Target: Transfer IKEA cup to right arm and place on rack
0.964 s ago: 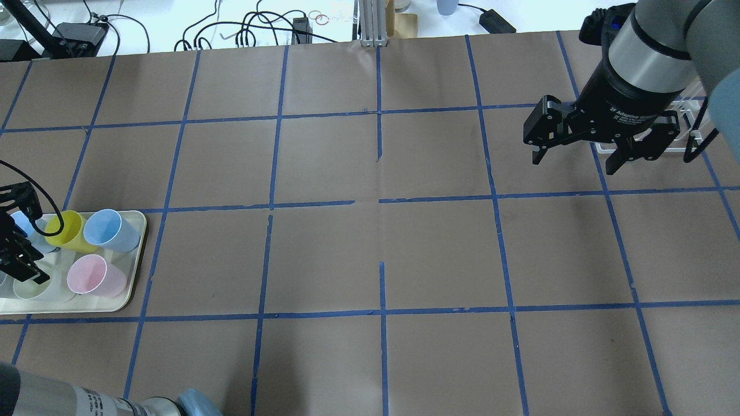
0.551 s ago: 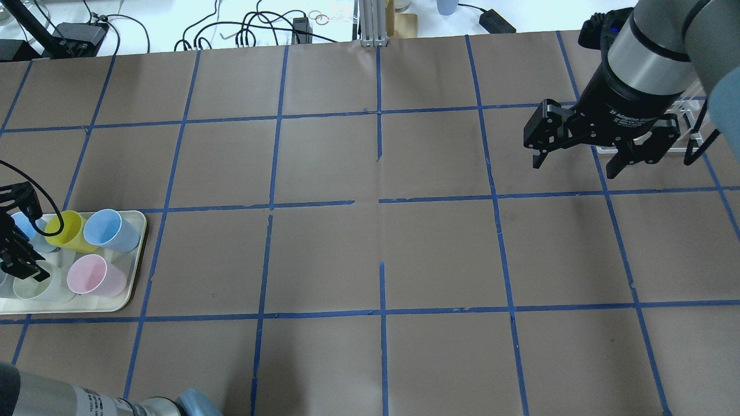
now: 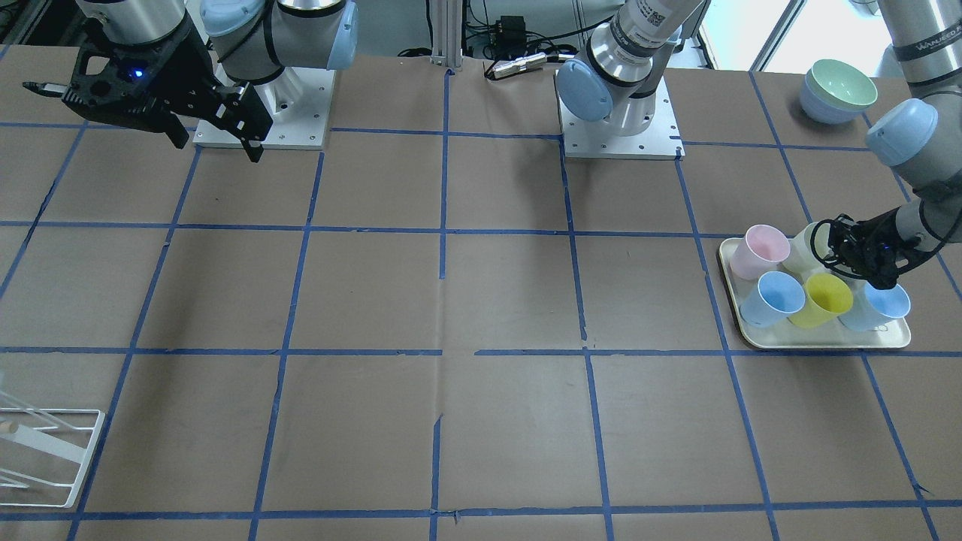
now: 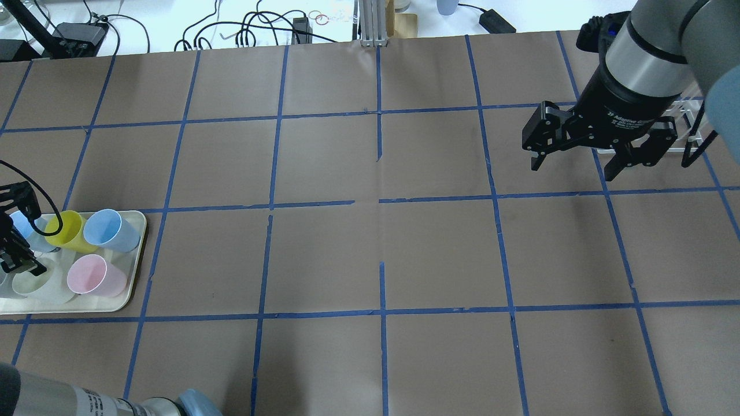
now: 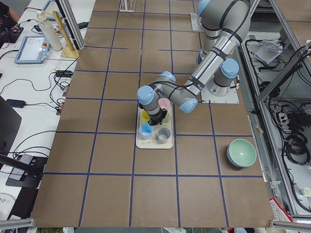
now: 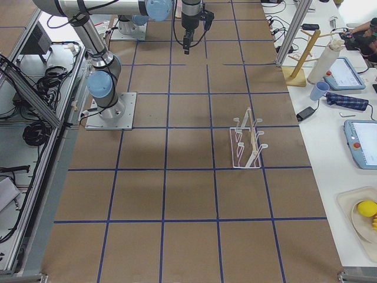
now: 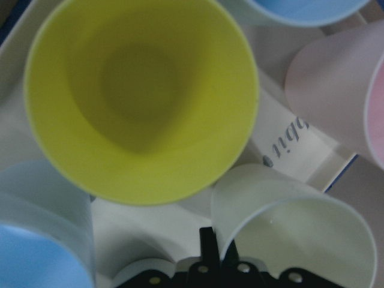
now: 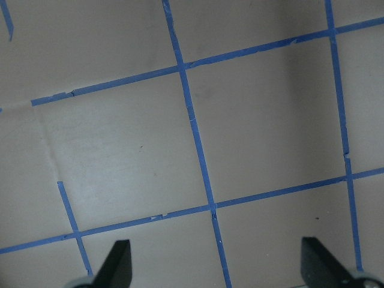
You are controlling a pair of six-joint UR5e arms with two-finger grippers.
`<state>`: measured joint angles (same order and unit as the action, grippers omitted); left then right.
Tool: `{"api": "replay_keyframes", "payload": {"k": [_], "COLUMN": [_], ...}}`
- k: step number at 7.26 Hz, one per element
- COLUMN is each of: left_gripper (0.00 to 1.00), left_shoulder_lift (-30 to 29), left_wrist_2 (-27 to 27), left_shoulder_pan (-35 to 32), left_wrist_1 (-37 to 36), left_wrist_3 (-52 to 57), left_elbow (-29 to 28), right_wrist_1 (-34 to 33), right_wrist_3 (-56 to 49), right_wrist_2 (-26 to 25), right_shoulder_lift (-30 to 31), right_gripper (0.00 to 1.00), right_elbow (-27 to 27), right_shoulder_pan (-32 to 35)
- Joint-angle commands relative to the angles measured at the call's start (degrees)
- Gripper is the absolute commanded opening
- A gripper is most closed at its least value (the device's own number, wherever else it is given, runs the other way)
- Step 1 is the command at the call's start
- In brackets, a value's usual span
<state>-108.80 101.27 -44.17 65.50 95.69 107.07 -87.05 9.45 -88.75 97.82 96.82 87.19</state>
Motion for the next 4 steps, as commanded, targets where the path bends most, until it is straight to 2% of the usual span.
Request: {"api": "replay_keyframes", "payload": {"k": [1, 4], "left_gripper": [0.0, 0.0], "left_shoulder_lift": [0.7, 4.5], "left_wrist_2": [1.0, 0.0], "left_shoulder_pan": [0.0, -0.1], "left_wrist_1": [0.6, 6.5], "left_wrist_3": [-0.3, -1.6], "left_elbow": [-0.2, -2.8], "right_wrist_1": [-0.1, 0.7], "right_wrist_3": [0.0, -0.2], "right_wrist_2": [0.1, 0.2], "right_shoulder_lift": [-0.1, 0.0], "right_gripper": [1.0, 1.0], "right_elbow": [0.0, 0.3], "right_shoulder_pan": [0.0, -0.1]}}
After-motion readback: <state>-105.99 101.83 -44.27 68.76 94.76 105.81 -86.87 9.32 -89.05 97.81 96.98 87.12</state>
